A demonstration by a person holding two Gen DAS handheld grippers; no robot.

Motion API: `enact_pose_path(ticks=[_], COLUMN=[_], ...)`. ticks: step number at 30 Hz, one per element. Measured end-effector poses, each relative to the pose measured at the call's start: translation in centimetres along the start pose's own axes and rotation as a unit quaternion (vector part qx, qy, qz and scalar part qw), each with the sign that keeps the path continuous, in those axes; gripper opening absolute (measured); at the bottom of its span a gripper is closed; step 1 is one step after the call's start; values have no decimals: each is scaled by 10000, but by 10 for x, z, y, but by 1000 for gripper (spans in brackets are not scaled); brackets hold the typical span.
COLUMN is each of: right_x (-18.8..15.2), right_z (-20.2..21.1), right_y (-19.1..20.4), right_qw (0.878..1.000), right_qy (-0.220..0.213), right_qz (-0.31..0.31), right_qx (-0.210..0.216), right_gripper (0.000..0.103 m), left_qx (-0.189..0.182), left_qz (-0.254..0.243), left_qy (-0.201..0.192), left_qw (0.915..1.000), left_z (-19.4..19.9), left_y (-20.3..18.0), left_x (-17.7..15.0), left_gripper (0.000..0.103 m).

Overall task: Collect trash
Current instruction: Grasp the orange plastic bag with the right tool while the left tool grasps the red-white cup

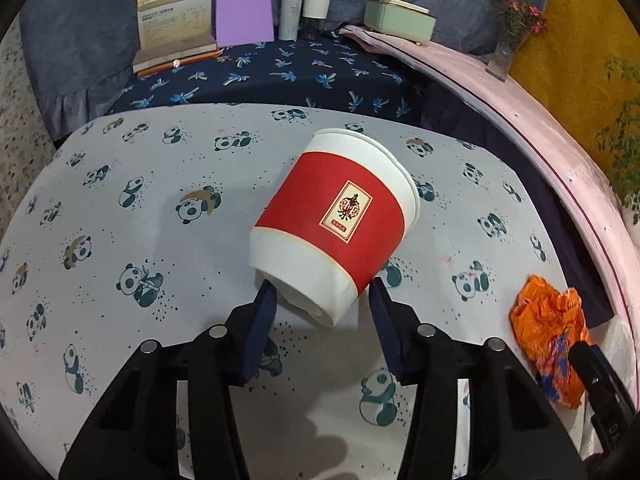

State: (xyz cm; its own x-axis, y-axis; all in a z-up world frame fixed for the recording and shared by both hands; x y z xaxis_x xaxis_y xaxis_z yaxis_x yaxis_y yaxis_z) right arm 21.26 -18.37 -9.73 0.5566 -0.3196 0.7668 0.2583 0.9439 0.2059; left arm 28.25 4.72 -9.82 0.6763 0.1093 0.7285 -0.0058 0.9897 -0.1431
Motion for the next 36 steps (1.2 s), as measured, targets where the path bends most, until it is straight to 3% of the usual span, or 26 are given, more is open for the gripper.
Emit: enact_pose_path(ticks=[13, 27, 29, 34, 36], right_x=[-4, -16, -18, -26, -30], right_z=[3, 16, 13, 11, 13], right_y=[-5, -22, -25, -25, -25], right_qw=[10000, 9996, 9994, 9993, 9993], right_qy=[40, 96, 181, 317, 337], right_qz=[-72, -281, -286, -187, -150], right_qx=[-54, -27, 13, -7, 0], right_gripper=[57, 57, 49, 13, 5], left_qx=[-297, -414, -428, -431, -449], left_qz=[-201, -315, -315, -348, -344], left_qy=[-59, 36, 56, 86, 95], left_qw=[9993, 9986, 9986, 9984, 9984], left_z=[43, 68, 69, 72, 74], left_y=[-16, -32, -34, -37, -39], left_x=[-19, -44, -46, -49, -51], left_gripper=[35, 34, 34, 34, 34])
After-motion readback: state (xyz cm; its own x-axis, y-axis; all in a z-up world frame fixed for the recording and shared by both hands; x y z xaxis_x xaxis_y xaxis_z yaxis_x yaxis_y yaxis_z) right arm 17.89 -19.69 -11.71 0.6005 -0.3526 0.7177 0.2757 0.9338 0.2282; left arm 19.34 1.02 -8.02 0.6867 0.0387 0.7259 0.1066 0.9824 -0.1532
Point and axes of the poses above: each gripper's, at about its wrist camera, not at the fingertips, and z roughly against the way its jaws point, y to its left, x to its top, the point moved 1 cm from there along -z, roughly the way its jaws point, and after that the axes turned 10 degrees about -y, right-handed, at the moved point
